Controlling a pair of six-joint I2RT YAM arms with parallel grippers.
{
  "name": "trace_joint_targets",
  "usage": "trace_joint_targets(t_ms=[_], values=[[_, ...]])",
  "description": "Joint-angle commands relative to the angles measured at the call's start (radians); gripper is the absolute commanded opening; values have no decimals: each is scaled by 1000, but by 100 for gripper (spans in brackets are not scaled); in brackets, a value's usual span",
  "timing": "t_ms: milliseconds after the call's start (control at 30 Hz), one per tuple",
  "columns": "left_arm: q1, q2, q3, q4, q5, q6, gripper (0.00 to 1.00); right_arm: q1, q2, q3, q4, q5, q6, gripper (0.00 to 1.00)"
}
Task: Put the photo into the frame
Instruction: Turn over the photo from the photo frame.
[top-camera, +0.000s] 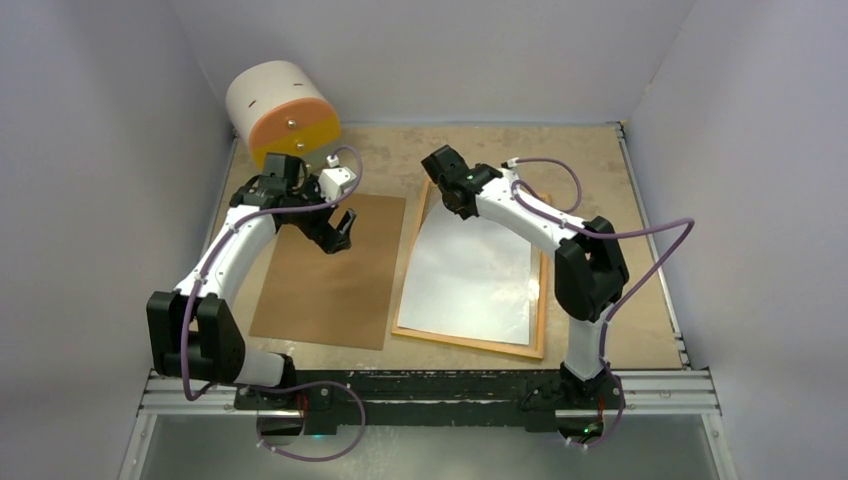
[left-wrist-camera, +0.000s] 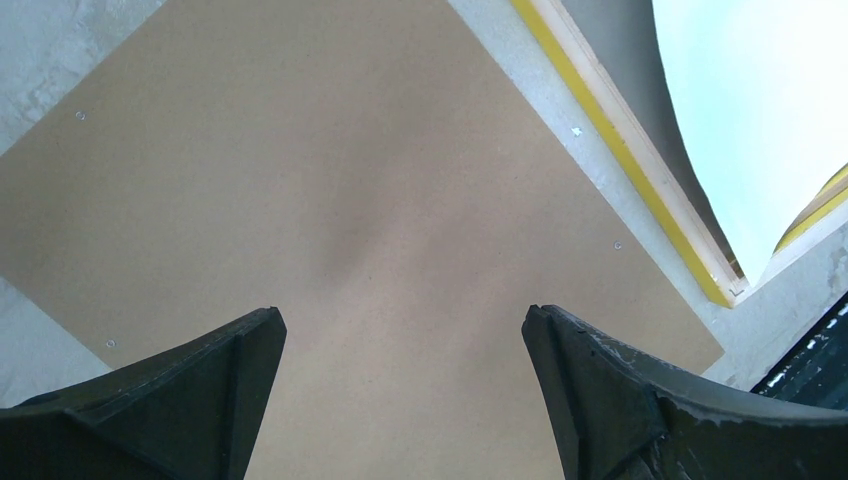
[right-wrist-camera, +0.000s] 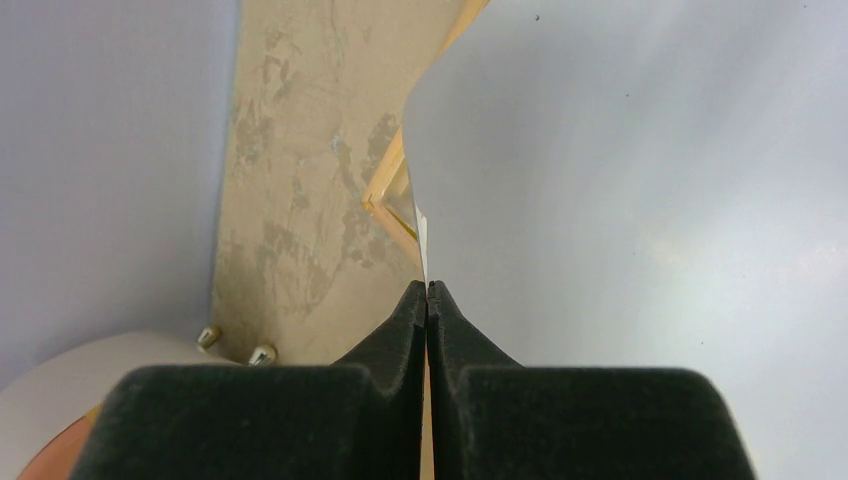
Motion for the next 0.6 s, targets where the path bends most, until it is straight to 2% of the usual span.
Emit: trace_joint_targets(t_ms=[0,300,567], values=[[-2,-25,-12,23,-28,11,100,-16,-45,-6,-52,96,-32,0],[-2,-33,-12,23,-90,43,100,-41,-71,-74,15,101,-134,0],[-2,-41,-13,20,-118,60,100,-44,-15,-40,71,39,-259,0]])
